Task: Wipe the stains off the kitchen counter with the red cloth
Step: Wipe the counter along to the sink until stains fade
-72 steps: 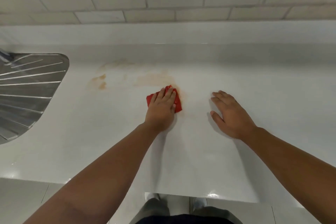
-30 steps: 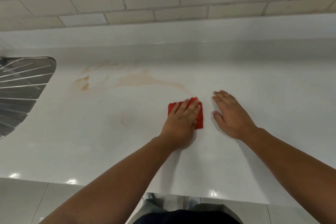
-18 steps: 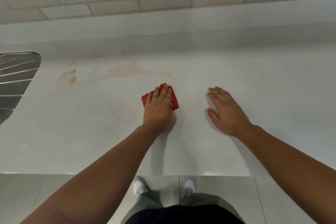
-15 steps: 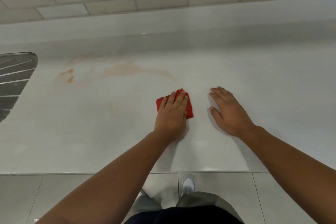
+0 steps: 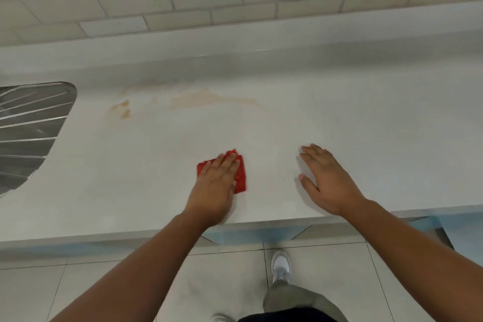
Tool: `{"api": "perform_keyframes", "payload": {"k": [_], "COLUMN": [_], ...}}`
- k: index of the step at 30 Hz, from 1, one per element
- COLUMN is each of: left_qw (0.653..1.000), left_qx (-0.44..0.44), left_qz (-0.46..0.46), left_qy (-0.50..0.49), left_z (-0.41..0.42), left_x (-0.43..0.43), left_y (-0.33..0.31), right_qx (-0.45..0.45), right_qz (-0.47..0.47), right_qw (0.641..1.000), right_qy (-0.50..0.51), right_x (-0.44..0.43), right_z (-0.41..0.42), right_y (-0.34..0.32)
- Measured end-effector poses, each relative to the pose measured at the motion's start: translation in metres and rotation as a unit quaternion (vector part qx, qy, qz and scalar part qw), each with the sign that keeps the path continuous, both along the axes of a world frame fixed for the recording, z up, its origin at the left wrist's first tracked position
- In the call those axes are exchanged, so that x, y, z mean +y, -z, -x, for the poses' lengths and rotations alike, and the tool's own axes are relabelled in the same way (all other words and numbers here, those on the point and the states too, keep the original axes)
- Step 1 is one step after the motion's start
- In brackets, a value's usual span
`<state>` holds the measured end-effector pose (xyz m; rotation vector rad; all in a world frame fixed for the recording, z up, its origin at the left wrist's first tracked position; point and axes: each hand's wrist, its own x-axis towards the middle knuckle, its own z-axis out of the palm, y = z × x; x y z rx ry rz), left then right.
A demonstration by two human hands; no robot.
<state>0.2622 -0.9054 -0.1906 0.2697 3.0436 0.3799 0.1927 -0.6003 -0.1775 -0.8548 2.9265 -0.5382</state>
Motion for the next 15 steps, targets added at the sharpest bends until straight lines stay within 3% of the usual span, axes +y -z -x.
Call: {"api": "perform_keyframes", "payload": {"k": [7,11,13,15], "left_qw": [0.978,0.953,0.956,0.975], "left_qx": [0.017,0.007,0.008,0.021], "left_qz": [0.014,0.021,0.019,0.019], "left_qy": [-0.208,-0.302,-0.292,-0.221], "left_z": [-0.003,0.039,0.062,0.069], "left_x": [-0.119,-0.129,-0.110,-0.080], "left_y": [-0.001,0.002,0.002,0.001], "right_qx": [0.005,-0.006,-0.011,-0.007], "right_qz": [-0.007,-0.012,-0.017,-0.016], "right_qw": [1.000,1.000,0.999,0.999], "right_qy": [-0.021,-0.025,-0.027,-0.028], "right_x": [-0.056,-0.066,-0.068,-0.069], "right_z": [-0.020,-0.009,0.005,0.016], "right_y": [0.003,0.004,0.004,0.002]}}
